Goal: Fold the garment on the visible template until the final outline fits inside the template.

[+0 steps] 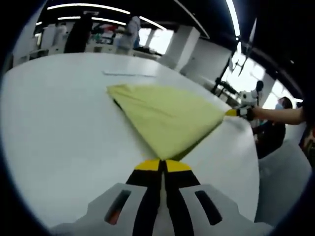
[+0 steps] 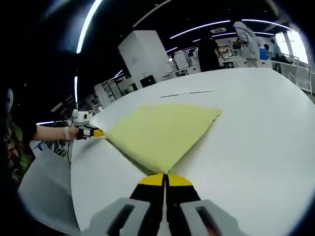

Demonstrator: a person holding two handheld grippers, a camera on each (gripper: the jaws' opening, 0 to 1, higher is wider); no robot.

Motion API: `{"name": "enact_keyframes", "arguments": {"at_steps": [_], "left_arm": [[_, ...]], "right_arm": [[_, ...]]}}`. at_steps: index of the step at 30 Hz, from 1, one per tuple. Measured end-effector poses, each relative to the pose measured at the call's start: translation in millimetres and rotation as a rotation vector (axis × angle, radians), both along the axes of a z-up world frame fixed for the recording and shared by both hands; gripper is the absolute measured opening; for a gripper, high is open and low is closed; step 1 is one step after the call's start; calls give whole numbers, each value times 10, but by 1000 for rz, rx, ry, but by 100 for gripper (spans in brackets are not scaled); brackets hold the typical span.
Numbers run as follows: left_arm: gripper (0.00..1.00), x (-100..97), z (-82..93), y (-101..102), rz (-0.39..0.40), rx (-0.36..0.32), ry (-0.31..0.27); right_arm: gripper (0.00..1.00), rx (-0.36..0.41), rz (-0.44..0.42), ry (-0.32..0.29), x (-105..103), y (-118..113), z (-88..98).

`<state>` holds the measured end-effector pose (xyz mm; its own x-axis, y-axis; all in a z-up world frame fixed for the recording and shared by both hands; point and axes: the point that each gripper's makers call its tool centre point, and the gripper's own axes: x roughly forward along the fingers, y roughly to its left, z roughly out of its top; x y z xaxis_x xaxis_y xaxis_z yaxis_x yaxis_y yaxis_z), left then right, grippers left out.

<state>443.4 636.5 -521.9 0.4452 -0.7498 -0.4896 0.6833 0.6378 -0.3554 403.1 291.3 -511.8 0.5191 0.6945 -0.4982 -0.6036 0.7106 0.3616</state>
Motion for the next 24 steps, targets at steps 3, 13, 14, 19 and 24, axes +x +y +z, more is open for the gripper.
{"name": "enact_keyframes", "arguments": {"at_steps": [3, 13, 14, 19, 24], "left_arm": [[0, -47, -27, -11, -24, 22, -1], [0, -281, 20, 34, -59, 13, 20], [0, -335, 19, 38, -67, 13, 25], [0, -590, 6, 59, -84, 1, 58], [0, -835, -1, 60, -103, -2, 84]], "right_arm": [[0, -30, 49, -16, -46, 13, -9], [0, -124, 282, -103, -350, 75, 79], [0, -125, 310, -87, -421, 92, 78], [0, -112, 317, -64, -512, 94, 98], [0, -104, 322, -49, -609, 98, 59]]}}
